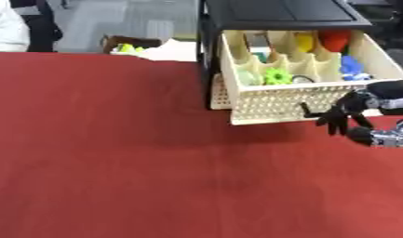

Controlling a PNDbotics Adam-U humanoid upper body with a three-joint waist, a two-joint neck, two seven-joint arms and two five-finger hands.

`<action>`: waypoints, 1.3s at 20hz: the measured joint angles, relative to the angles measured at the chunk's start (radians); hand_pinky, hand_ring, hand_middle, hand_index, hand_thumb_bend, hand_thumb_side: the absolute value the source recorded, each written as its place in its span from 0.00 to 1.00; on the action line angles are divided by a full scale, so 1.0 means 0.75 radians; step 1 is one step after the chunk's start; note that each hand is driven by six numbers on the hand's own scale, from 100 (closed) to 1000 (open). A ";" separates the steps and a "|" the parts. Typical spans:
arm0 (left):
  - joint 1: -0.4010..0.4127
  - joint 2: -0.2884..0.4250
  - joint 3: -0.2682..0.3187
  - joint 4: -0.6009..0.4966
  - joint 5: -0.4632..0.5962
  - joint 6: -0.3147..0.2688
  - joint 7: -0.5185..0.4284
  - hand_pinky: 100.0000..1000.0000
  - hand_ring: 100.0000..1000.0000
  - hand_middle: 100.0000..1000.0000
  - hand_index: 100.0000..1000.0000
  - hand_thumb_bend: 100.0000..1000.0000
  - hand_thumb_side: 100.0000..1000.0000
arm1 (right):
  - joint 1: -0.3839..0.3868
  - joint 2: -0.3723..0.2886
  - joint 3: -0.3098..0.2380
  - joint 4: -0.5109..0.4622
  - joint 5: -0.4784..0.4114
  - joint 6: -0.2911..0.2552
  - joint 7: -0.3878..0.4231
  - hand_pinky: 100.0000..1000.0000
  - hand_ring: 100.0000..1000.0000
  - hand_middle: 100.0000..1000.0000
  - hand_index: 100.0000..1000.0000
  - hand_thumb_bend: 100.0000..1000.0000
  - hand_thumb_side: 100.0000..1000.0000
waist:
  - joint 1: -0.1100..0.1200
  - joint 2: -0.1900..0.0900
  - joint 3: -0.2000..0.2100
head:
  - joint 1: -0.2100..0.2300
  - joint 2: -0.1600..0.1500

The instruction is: Pick up objects from table and place into drawer.

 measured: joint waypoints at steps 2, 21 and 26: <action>0.000 0.000 0.000 0.000 0.000 0.002 -0.001 0.68 0.66 0.65 0.86 0.00 1.00 | -0.008 0.004 0.010 0.000 0.000 0.006 0.006 0.22 0.52 0.54 0.87 0.00 1.00 | -0.005 0.000 0.000 | -0.003 0.003; -0.008 -0.012 0.001 0.000 0.002 0.024 -0.004 0.67 0.65 0.65 0.86 0.00 1.00 | -0.087 0.025 0.101 -0.009 0.025 0.056 0.056 0.19 0.48 0.50 0.89 0.00 1.00 | -0.021 0.010 0.022 | -0.027 0.011; -0.008 -0.013 0.001 0.000 0.000 0.029 -0.006 0.66 0.65 0.65 0.86 0.00 1.00 | -0.114 0.038 0.108 -0.008 0.033 0.073 0.073 0.19 0.48 0.50 0.89 0.00 1.00 | -0.023 0.017 0.023 | -0.028 0.011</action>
